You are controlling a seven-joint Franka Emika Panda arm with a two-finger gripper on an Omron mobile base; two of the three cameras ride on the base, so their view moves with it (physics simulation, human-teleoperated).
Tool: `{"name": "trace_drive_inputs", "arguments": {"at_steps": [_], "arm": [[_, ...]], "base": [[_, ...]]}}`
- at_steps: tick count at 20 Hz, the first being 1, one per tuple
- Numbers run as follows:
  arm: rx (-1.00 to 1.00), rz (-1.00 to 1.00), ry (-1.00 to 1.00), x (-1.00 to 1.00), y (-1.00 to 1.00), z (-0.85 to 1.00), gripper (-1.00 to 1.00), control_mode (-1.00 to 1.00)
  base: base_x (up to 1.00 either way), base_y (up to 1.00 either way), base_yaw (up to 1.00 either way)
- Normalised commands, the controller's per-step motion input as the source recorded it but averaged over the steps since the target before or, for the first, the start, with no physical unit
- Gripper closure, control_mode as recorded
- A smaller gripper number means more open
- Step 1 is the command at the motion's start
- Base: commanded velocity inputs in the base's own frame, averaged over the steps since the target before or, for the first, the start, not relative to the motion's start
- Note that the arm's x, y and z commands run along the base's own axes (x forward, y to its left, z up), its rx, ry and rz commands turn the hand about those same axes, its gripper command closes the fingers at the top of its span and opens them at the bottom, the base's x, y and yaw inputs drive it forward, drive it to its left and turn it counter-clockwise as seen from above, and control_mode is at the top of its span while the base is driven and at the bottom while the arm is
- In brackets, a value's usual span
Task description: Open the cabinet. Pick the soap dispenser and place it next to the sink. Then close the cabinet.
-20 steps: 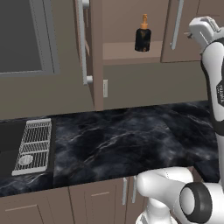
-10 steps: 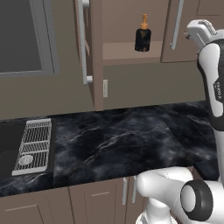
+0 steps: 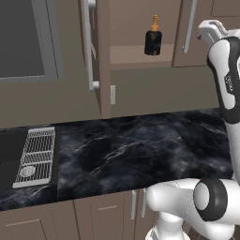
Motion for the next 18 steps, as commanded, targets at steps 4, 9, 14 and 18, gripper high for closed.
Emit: {"name": "trace_drive_inputs", "arguments": {"at_steps": [4, 9, 14, 18], "arm": [[0.0, 0.0, 0.0, 0.59, 0.0, 0.0, -1.0, -1.0], [0.0, 0.0, 0.0, 0.4, 0.0, 0.0, -1.0, -1.0], [0.0, 0.0, 0.0, 0.41, 0.0, 0.0, -1.0, -1.0], [0.0, 0.0, 0.0, 0.42, 0.0, 0.0, -1.0, -1.0]], "base": [[0.0, 0.0, 0.0], [0.0, 0.0, 0.0], [0.0, 0.0, 0.0], [0.0, 0.0, 0.0]]}}
